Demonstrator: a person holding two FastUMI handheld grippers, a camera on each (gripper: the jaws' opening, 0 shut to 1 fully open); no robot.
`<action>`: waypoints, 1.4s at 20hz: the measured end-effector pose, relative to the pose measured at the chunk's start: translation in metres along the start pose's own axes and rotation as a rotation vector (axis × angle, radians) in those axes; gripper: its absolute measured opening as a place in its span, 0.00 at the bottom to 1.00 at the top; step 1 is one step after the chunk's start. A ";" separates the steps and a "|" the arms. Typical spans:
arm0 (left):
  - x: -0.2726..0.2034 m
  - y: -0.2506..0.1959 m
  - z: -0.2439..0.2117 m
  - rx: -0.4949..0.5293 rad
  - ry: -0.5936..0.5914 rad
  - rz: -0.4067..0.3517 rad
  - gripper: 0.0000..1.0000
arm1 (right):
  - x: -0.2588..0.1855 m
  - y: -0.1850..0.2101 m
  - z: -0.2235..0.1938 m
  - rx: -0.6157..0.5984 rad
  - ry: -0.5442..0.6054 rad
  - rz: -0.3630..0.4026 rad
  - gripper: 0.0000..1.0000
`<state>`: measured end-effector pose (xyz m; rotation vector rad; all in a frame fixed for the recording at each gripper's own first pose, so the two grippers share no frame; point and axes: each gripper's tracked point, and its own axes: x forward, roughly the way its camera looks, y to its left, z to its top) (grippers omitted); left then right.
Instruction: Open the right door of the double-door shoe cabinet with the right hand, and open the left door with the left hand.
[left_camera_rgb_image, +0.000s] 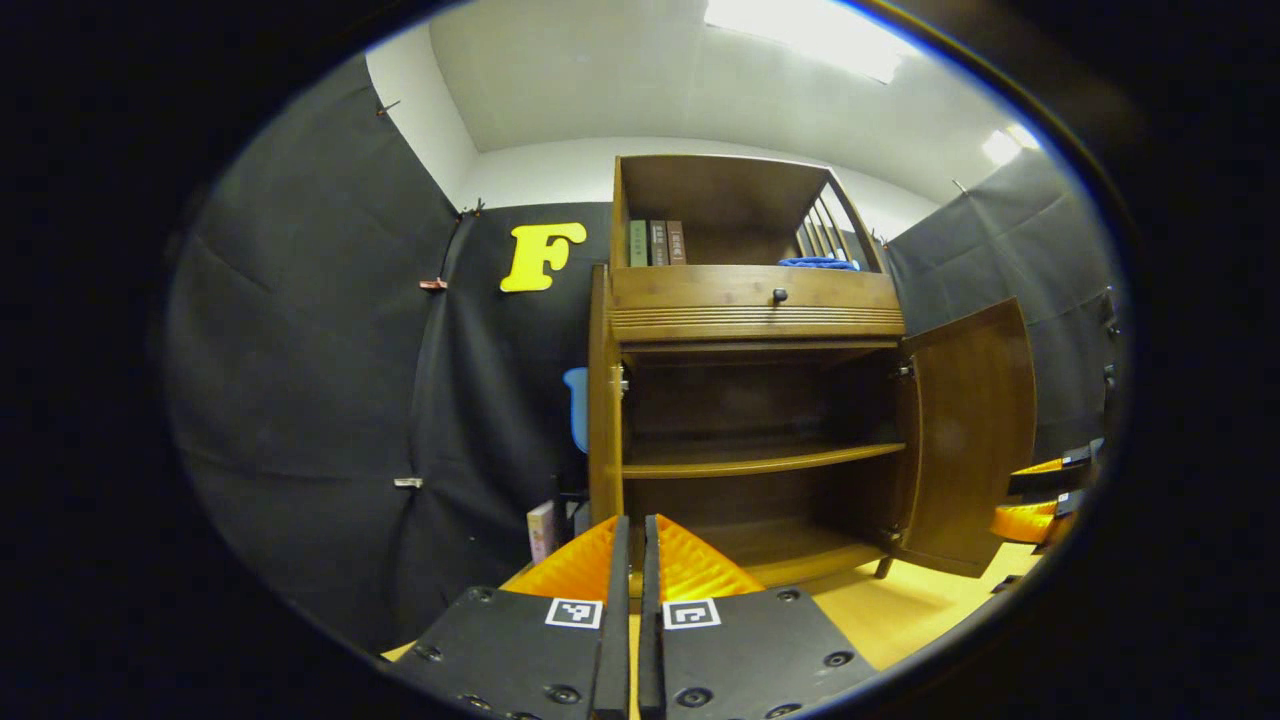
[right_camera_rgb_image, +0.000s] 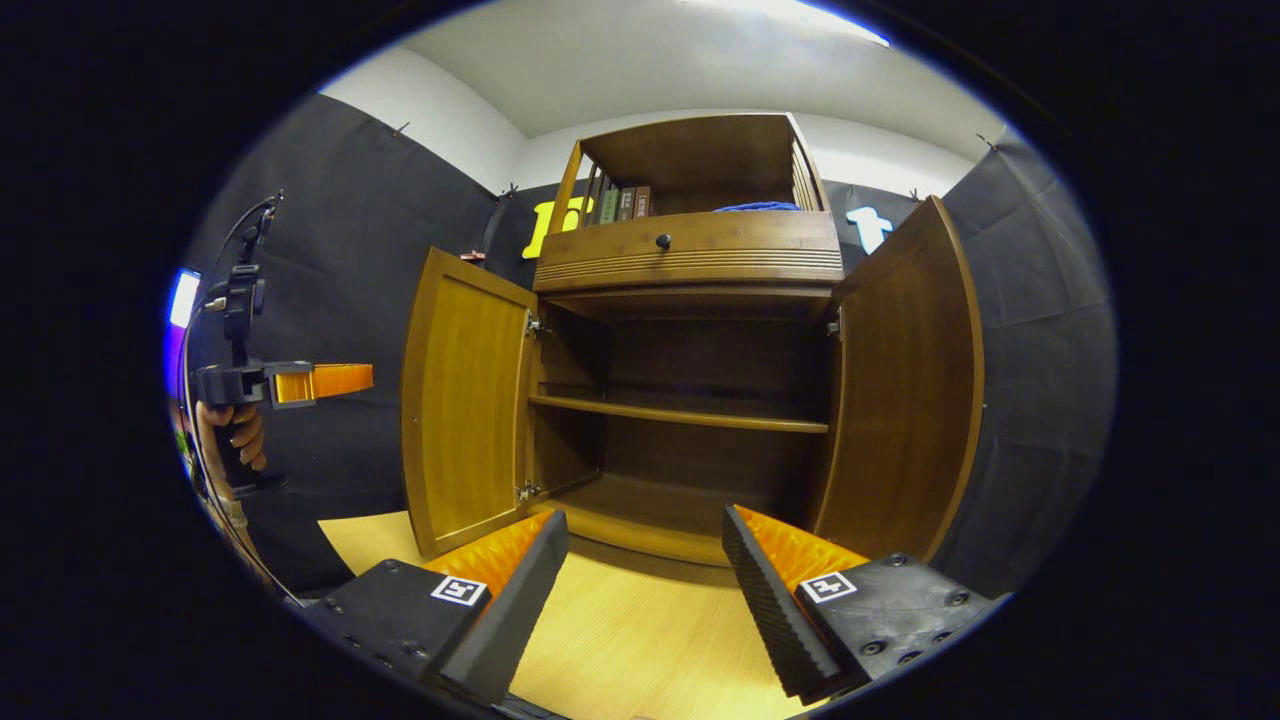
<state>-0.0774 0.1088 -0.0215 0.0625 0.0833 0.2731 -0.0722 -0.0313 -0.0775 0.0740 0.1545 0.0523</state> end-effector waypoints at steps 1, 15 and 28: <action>0.004 -0.004 0.001 0.001 -0.001 0.000 0.08 | 0.002 0.000 0.007 0.002 -0.013 -0.010 0.98; 0.048 -0.106 0.000 -0.003 0.014 -0.125 0.56 | 0.050 0.006 0.052 -0.046 -0.063 -0.138 0.97; 0.052 -0.129 -0.002 0.008 0.033 -0.119 0.92 | 0.059 0.005 0.057 -0.043 -0.073 -0.153 0.97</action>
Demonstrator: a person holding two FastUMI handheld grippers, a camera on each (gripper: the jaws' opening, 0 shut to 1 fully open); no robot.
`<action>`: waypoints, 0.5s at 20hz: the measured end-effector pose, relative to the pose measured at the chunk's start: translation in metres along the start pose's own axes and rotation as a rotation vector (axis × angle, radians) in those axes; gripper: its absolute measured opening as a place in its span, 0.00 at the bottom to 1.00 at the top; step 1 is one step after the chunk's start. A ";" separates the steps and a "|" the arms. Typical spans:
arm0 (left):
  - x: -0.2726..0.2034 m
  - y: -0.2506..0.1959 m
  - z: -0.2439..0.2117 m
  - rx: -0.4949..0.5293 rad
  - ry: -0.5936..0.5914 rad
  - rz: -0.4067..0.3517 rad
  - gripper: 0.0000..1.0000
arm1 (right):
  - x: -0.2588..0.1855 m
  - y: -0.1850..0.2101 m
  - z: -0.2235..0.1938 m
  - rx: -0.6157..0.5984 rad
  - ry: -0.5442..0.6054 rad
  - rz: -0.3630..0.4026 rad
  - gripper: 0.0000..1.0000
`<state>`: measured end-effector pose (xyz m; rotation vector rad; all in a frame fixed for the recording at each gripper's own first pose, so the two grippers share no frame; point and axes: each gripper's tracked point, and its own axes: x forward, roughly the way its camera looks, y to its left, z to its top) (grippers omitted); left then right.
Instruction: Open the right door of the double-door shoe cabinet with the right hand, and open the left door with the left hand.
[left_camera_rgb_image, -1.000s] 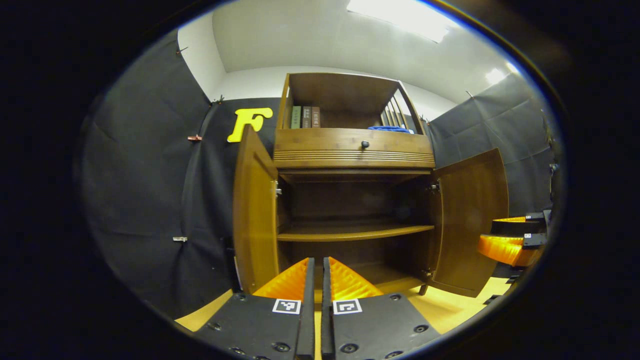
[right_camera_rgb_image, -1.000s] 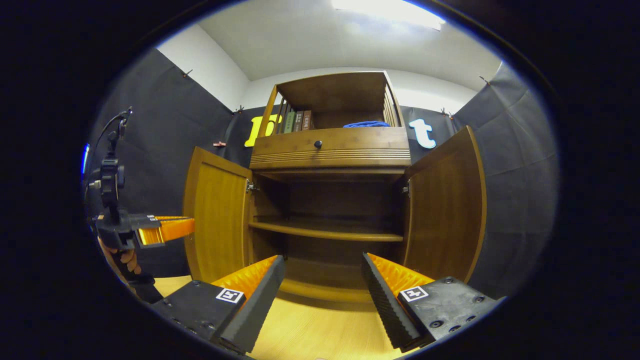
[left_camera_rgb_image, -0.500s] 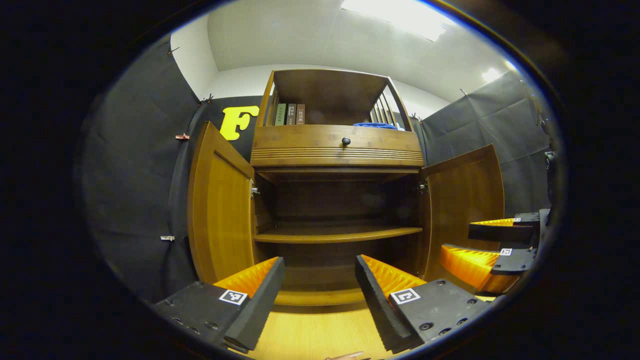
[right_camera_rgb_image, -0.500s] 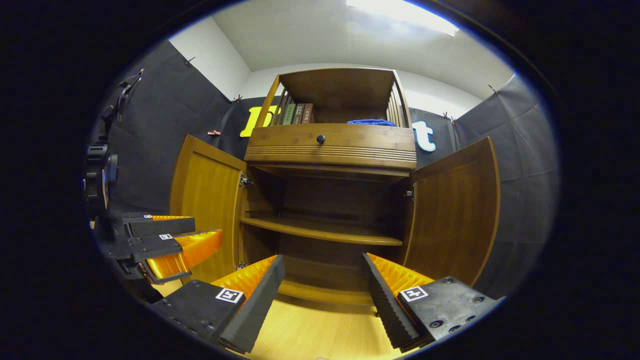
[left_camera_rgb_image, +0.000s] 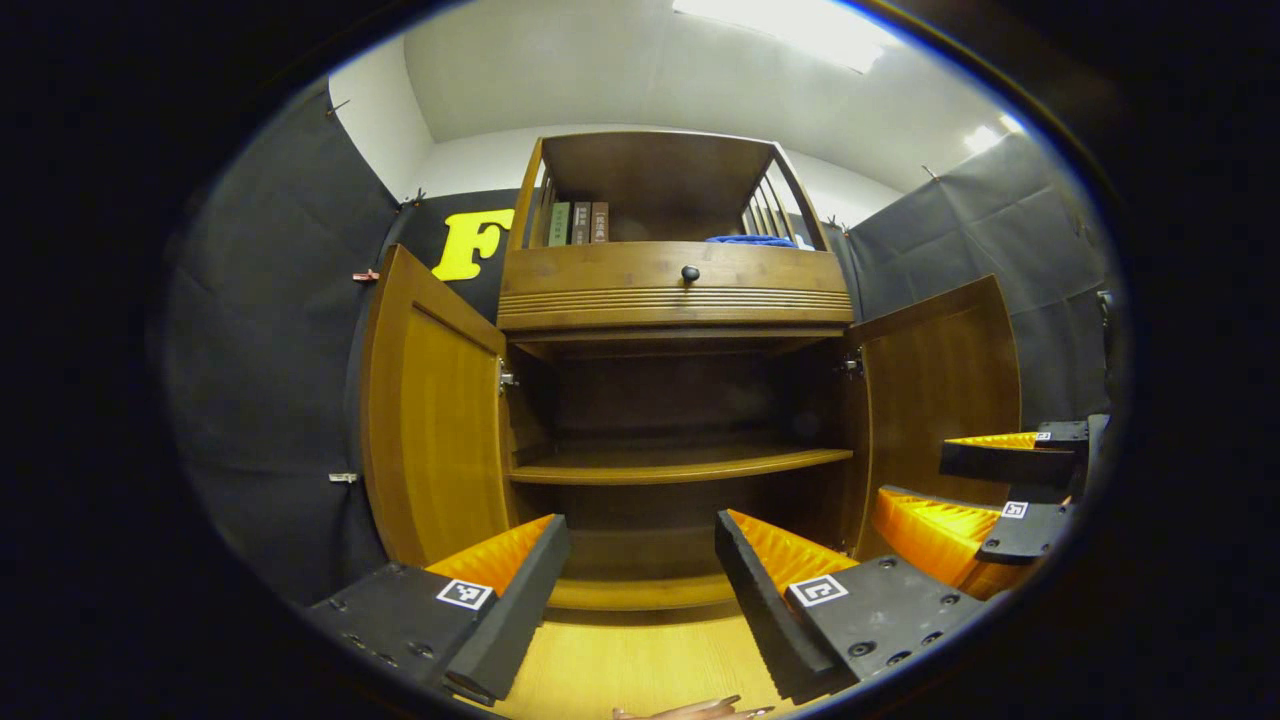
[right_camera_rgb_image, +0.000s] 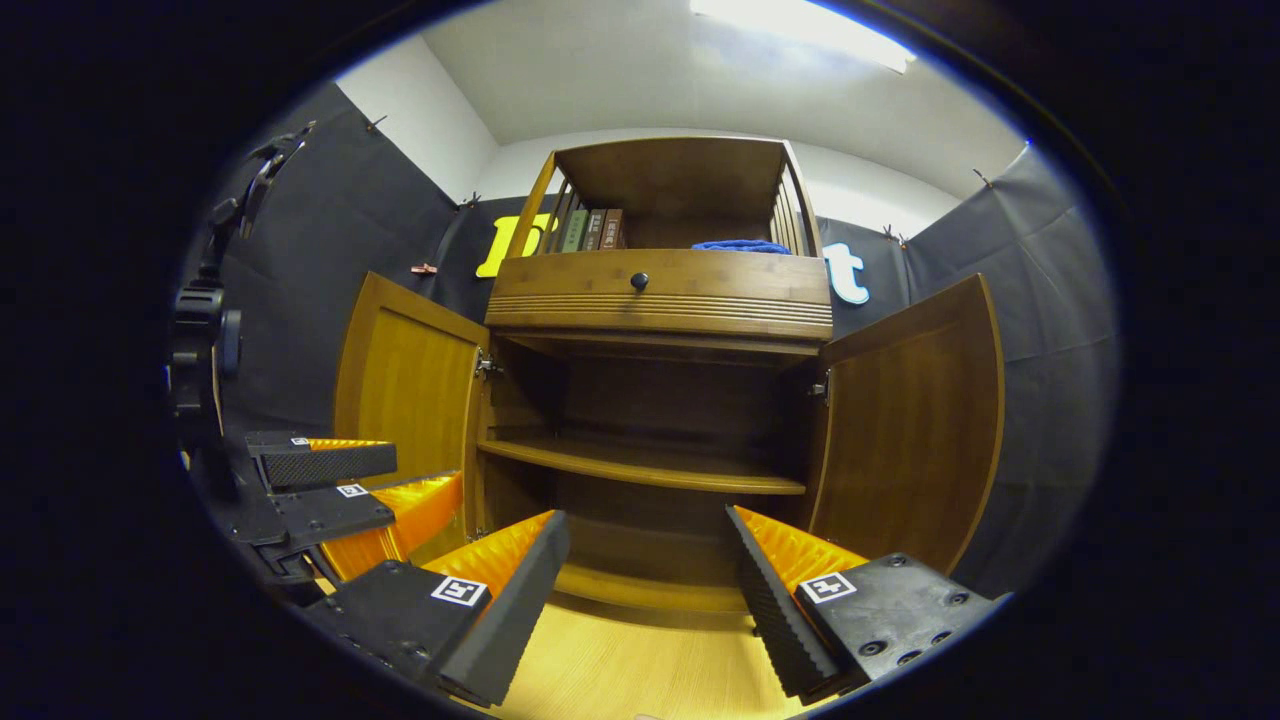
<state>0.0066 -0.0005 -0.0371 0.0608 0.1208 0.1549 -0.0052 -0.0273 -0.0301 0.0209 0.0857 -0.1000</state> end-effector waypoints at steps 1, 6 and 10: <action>0.001 -0.001 -0.001 0.002 0.001 -0.007 0.92 | 0.000 -0.002 0.000 0.000 -0.002 -0.005 0.97; 0.002 0.000 0.000 0.026 -0.016 0.008 0.92 | -0.001 -0.008 0.004 0.007 -0.012 -0.024 0.97; 0.002 -0.002 -0.001 0.011 -0.019 0.004 0.92 | -0.002 -0.011 0.003 0.017 -0.010 -0.031 0.97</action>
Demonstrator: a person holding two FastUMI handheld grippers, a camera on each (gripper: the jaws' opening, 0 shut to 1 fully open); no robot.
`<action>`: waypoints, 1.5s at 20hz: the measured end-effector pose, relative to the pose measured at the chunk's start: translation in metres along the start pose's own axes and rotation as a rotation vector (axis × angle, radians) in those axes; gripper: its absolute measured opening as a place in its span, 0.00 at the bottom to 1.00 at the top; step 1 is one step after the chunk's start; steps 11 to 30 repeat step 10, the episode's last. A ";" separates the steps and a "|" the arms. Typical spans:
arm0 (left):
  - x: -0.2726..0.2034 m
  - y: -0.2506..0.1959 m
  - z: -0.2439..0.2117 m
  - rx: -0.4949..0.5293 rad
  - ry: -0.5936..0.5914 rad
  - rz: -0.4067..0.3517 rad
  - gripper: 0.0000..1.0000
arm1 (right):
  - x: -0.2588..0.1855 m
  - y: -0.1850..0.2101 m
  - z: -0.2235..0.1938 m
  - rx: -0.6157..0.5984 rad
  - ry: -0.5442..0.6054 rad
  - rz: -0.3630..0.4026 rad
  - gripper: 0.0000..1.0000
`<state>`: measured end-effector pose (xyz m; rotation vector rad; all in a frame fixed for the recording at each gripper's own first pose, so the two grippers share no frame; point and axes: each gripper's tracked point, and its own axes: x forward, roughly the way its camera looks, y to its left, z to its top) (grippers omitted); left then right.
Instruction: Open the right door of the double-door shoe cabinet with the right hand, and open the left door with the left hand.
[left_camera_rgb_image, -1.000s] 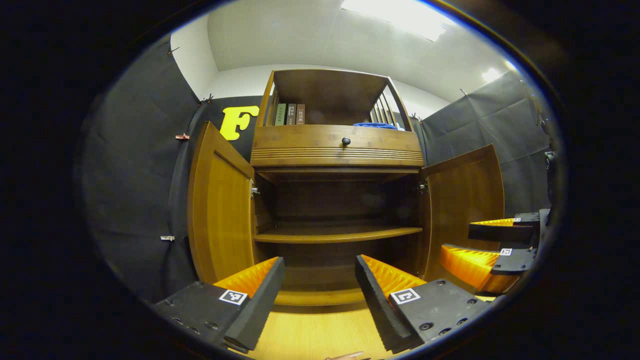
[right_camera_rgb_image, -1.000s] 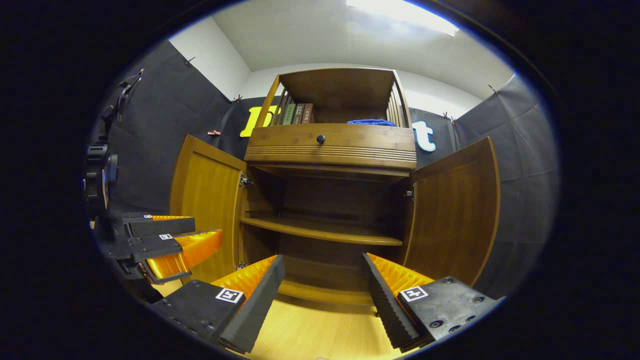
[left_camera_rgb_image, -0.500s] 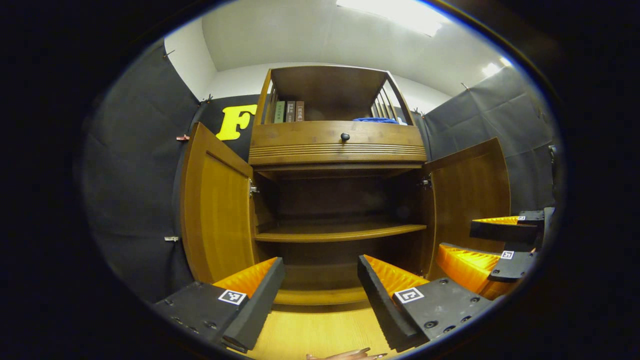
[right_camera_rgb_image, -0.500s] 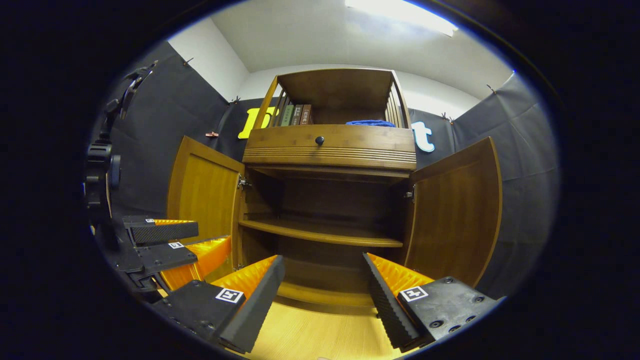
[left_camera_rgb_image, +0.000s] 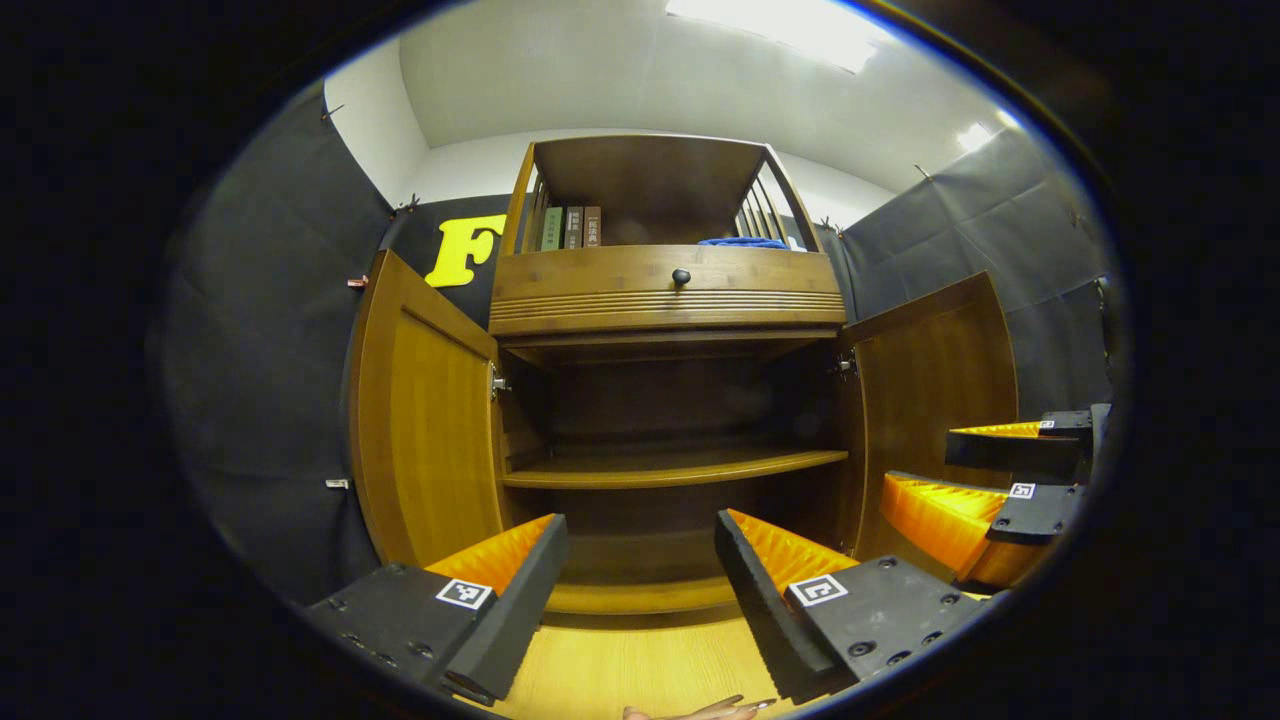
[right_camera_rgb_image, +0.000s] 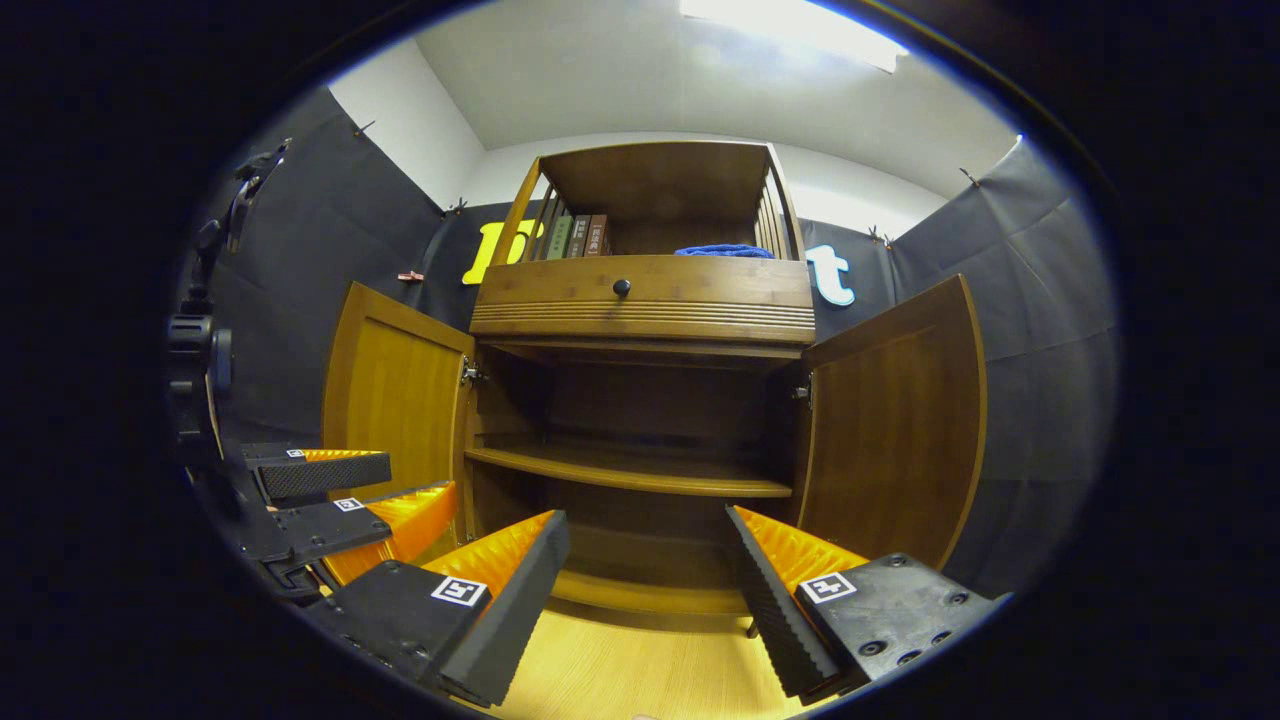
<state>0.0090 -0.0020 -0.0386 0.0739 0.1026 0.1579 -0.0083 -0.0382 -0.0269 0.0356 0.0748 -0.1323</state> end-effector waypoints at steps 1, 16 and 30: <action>0.000 0.001 0.000 0.004 -0.001 0.001 0.92 | 0.000 0.000 0.000 0.004 0.001 0.000 0.97; -0.003 0.001 0.006 0.017 -0.033 0.012 0.92 | -0.002 0.001 0.002 0.025 -0.003 0.006 0.97; -0.003 0.001 0.006 0.017 -0.033 0.012 0.92 | -0.002 0.001 0.002 0.025 -0.003 0.006 0.97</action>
